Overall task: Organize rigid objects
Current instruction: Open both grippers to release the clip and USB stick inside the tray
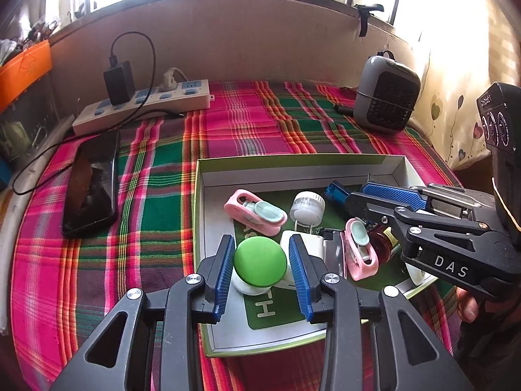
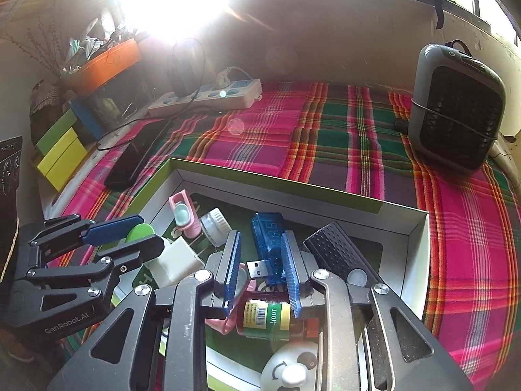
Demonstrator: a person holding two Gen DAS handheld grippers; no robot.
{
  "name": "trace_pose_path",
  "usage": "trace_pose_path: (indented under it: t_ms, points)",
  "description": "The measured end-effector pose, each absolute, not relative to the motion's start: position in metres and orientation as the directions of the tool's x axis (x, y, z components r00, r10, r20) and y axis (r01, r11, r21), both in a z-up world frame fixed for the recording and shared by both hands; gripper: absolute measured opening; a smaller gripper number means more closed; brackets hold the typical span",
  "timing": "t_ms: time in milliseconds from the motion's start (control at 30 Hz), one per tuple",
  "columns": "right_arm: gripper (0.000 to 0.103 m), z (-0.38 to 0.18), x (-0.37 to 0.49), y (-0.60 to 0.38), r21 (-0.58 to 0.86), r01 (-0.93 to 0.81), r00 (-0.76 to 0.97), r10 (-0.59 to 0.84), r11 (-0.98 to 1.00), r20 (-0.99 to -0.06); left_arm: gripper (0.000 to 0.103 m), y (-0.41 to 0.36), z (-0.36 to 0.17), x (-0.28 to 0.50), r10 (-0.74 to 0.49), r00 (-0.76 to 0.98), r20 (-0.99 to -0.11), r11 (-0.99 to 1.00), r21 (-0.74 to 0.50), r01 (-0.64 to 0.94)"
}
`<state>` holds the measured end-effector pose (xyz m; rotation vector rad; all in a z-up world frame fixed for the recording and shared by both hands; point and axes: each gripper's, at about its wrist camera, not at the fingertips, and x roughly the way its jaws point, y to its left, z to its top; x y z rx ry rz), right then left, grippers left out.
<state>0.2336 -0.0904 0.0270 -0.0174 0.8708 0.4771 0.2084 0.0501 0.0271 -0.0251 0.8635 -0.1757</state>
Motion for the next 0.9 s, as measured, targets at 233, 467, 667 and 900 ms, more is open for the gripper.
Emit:
trace_pose_path:
  t_ms: [233,467,667,900]
  points:
    - [0.029,0.037,0.216,-0.090,0.154,-0.404,0.579,0.382,0.902,-0.720,0.034,0.042,0.035,0.191,-0.147,0.647,-0.749,0.988,-0.074,0.139]
    - [0.045,0.043,0.196,-0.091,0.126,-0.378,0.610,0.349,0.917,-0.711,0.034,0.033,0.041,0.171,-0.135,0.664,-0.736,0.989,-0.057,0.138]
    - [0.046,0.046,0.175,-0.093,0.105,-0.356,0.629,0.321,0.929,-0.708,0.034,0.030,0.047,0.153,-0.112,0.678,-0.727,0.992,-0.047,0.113]
    - [0.046,0.050,0.151,-0.101,0.081,-0.310,0.659,0.276,0.947,-0.700,0.034,0.028,0.047,0.132,-0.078,0.686,-0.723,0.996,-0.027,0.085]
